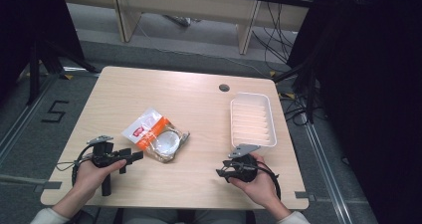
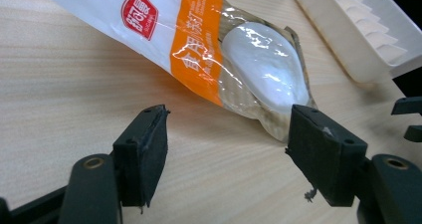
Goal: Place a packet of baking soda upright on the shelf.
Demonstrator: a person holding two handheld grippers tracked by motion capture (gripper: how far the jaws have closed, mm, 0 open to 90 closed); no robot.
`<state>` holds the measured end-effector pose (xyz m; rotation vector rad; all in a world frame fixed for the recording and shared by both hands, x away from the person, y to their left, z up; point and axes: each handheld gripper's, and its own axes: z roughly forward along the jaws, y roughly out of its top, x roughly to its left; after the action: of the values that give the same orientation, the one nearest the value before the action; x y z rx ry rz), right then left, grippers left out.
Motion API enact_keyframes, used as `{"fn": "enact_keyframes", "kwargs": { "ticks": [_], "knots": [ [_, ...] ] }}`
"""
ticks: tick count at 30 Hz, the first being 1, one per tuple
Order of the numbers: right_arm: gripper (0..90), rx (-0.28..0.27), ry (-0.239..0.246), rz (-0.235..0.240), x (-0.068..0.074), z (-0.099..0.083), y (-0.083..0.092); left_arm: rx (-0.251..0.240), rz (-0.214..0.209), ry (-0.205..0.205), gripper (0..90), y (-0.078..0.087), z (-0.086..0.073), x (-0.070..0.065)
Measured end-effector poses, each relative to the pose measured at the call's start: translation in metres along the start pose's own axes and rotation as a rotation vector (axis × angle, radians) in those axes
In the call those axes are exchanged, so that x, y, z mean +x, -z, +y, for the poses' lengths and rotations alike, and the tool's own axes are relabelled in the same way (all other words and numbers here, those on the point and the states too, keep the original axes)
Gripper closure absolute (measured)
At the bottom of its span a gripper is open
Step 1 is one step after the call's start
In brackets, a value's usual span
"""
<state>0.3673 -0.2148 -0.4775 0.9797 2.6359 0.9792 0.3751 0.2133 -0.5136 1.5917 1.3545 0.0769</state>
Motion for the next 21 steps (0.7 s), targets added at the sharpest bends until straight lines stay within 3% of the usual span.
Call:
{"fn": "enact_keyframes", "kwargs": {
  "ticks": [2, 3, 8, 11, 14, 19, 20, 21],
  "knots": [
    [55.3, -0.033, 0.020, -0.001, -0.002, -0.001, -0.003, 0.012, 0.011, 0.006, 30.6, -0.006, 0.004, 0.002],
    [55.0, -0.031, -0.008, -0.001, -0.001, -0.001, -0.003, 0.012, 0.021, -0.002, 30.2, -0.009, 0.007, 0.003],
    [54.3, -0.010, -0.002, -0.004, 0.000, -0.001, -0.001, -0.001, 0.048, 0.001, 28.3, -0.024, 0.020, 0.008],
    [54.2, -0.019, 0.011, -0.012, 0.000, 0.000, -0.002, -0.010, 0.037, 0.027, 28.1, -0.029, 0.025, 0.010],
    [54.2, -0.013, 0.002, -0.008, 0.001, 0.000, -0.001, -0.012, 0.051, 0.020, 27.9, -0.030, 0.026, 0.012],
    [54.2, -0.018, 0.012, -0.012, -0.001, 0.000, -0.002, -0.005, 0.049, 0.045, 27.6, -0.034, 0.026, 0.016],
    [54.2, -0.051, 0.014, -0.025, -0.001, -0.001, -0.006, -0.010, 0.045, 0.053, 27.7, -0.035, 0.026, 0.016],
    [54.2, -0.051, 0.014, -0.025, -0.001, -0.001, -0.006, -0.008, 0.042, 0.056, 27.7, -0.036, 0.027, 0.016]
  ]
}}
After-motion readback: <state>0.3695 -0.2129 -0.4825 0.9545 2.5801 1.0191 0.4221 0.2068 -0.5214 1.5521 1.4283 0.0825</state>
